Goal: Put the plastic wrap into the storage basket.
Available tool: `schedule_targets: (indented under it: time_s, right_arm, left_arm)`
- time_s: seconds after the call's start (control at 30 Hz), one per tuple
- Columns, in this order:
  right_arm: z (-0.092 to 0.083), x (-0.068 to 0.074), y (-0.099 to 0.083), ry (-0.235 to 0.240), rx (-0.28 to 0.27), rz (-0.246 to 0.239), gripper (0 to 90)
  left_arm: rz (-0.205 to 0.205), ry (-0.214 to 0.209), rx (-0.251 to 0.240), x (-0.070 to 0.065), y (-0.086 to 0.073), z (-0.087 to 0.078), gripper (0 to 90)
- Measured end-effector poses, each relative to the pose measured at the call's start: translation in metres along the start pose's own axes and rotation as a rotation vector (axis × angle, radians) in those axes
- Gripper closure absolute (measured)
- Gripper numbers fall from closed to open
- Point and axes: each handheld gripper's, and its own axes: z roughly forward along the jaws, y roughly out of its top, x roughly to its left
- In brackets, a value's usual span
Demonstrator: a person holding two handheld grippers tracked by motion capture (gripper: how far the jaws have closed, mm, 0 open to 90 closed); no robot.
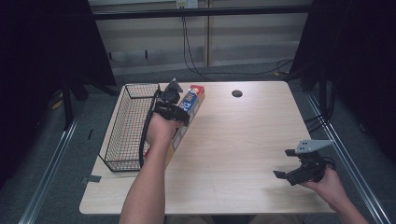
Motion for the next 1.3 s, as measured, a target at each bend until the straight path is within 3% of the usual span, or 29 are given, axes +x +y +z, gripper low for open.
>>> schedule_targets:
  time_s: [0.93, 0.97, 1.3]
  right_arm:
    - [-0.001, 0.0, 0.0, 0.021, -0.009, 0.004, 1.8]
    - [-0.001, 0.0, 0.0, 0.02, -0.011, 0.002, 1.8]
    - [-0.001, 0.0, 0.0, 0.022, -0.01, -0.003, 2.0]
  left_arm:
    - [-0.06, 0.025, -0.022, 0.028, -0.009, -0.023, 43.3]
    - [-0.05, 0.027, -0.017, 0.03, -0.009, -0.024, 43.4]
    - [-0.088, 0.035, -0.028, 0.042, -0.015, -0.03, 43.4]
